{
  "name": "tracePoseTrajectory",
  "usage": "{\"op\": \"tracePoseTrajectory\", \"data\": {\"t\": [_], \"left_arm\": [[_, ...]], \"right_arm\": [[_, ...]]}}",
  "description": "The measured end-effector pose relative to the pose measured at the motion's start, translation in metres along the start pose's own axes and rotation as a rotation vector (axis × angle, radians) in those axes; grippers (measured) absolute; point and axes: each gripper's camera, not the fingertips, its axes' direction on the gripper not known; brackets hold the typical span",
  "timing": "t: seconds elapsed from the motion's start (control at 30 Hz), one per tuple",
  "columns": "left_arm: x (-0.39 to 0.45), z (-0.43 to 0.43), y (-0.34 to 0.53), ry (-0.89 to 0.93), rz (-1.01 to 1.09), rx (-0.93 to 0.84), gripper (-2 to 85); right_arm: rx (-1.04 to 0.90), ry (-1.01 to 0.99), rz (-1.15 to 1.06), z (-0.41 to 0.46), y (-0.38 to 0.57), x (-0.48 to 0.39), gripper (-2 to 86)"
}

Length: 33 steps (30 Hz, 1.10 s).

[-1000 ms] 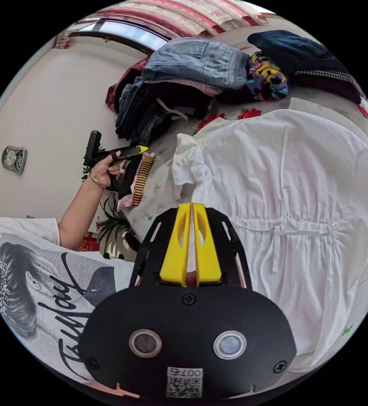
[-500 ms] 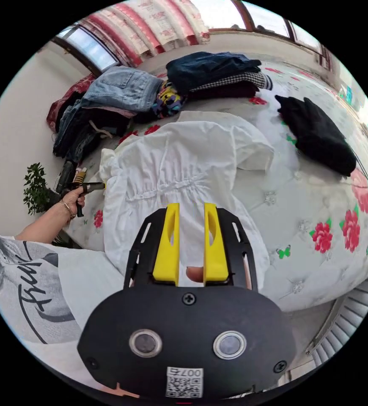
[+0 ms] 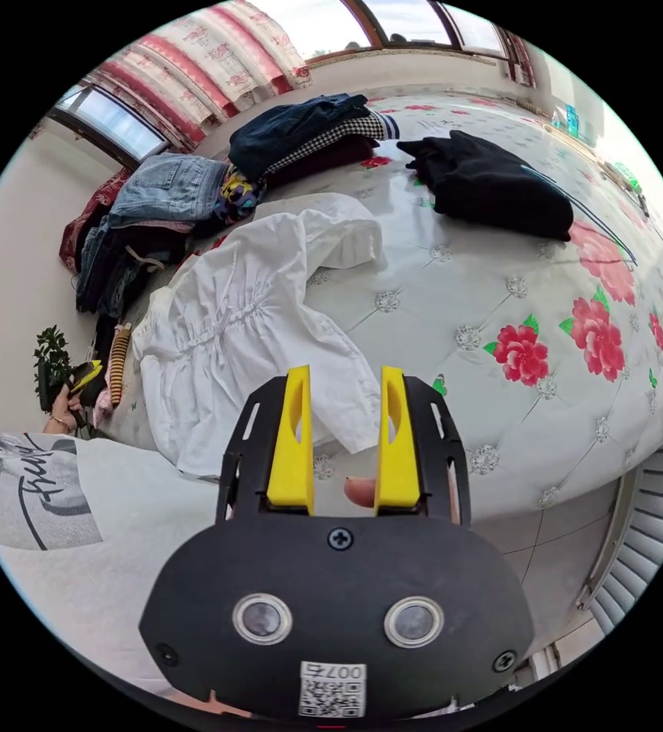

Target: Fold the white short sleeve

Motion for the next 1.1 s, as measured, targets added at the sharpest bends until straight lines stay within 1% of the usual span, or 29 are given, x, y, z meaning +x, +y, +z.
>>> {"op": "tracePoseTrajectory", "data": {"t": [0.1, 0.13, 0.2, 0.23, 0.3, 0.33, 0.37, 0.4, 0.43, 0.47, 0.5, 0.57, 0.63, 0.7, 0.73, 0.8, 0.83, 0.9, 0.93, 1.0, 1.03, 1.1], "left_arm": [[0.038, 0.038, 0.048, 0.100, 0.120, -0.106, 10.8], [0.047, 0.048, 0.055, 0.120, 0.142, -0.126, 11.1], [0.079, 0.083, 0.071, 0.237, 0.216, -0.172, 12.0], [0.087, 0.092, 0.072, 0.245, 0.232, -0.185, 12.2], [0.112, 0.132, 0.074, 0.148, 0.290, -0.317, 9.8], [0.115, 0.142, 0.075, 0.107, 0.285, -0.366, 8.2], [0.120, 0.140, 0.075, -0.003, 0.281, -0.304, 4.6], [0.122, 0.145, 0.075, -0.053, 0.292, -0.379, 0.5], [0.123, 0.146, 0.074, -0.047, 0.297, -0.406, 0.2], [0.123, 0.142, 0.075, -0.033, 0.324, -0.449, -0.4], [0.120, 0.136, 0.078, -0.063, 0.342, -0.465, -0.6], [0.111, 0.118, 0.086, -0.105, 0.343, -0.439, -0.8], [0.095, 0.095, 0.099, -0.114, 0.293, -0.402, -0.9], [0.066, 0.068, 0.123, -0.152, 0.175, -0.363, -0.9], [0.057, 0.064, 0.130, -0.162, 0.138, -0.363, -0.9], [0.020, 0.059, 0.160, -0.131, -0.063, -0.363, -0.9], [0.010, 0.060, 0.167, -0.117, -0.123, -0.371, -0.9], [-0.017, 0.061, 0.189, -0.069, -0.323, -0.367, -0.8], [-0.021, 0.059, 0.193, -0.051, -0.361, -0.346, -0.8], [-0.031, 0.045, 0.199, 0.020, -0.466, -0.236, -0.4], [-0.033, 0.041, 0.198, 0.031, -0.479, -0.212, -0.3], [-0.039, 0.027, 0.193, 0.032, -0.489, -0.153, -0.1]], "right_arm": [[-0.035, 0.037, -0.046, 0.002, -0.003, 0.000, 9.4], [-0.044, 0.043, -0.057, 0.003, -0.004, 0.000, 9.4], [-0.100, 0.091, -0.127, 0.011, -0.014, -0.008, 9.1], [-0.119, 0.103, -0.151, 0.014, -0.017, -0.012, 8.9], [-0.213, 0.145, -0.253, 0.033, -0.028, -0.025, 8.2], [-0.239, 0.157, -0.269, 0.038, -0.030, -0.027, 7.8], [-0.304, 0.172, -0.284, 0.051, -0.033, -0.027, 7.1], [-0.372, 0.175, -0.290, 0.061, -0.034, -0.025, 5.6], [-0.399, 0.181, -0.291, 0.064, -0.033, -0.024, 4.9], [-0.367, 0.188, -0.318, 0.058, -0.032, -0.025, 3.0], [-0.370, 0.165, -0.358, 0.051, -0.029, -0.027, 1.6], [-0.361, 0.162, -0.389, 0.037, -0.022, -0.024, 0.7], [-0.308, 0.137, -0.412, 0.010, -0.012, -0.020, 0.3], [-0.248, 0.041, -0.408, -0.026, 0.005, -0.006, 0.2], [-0.248, 0.015, -0.395, -0.031, 0.010, -0.001, 0.2], [-0.296, -0.080, -0.330, -0.030, 0.030, 0.017, 0.9], [-0.316, -0.089, -0.321, -0.025, 0.036, 0.019, 1.3], [-0.390, -0.034, -0.312, -0.012, 0.050, 0.026, 2.6], [-0.388, -0.032, -0.302, -0.014, 0.050, 0.029, 2.9], [-0.281, -0.097, -0.203, -0.039, 0.037, 0.051, 3.9], [-0.241, -0.128, -0.173, -0.047, 0.031, 0.059, 4.2], [-0.081, -0.257, -0.030, -0.073, 0.006, 0.097, 5.1]]}}
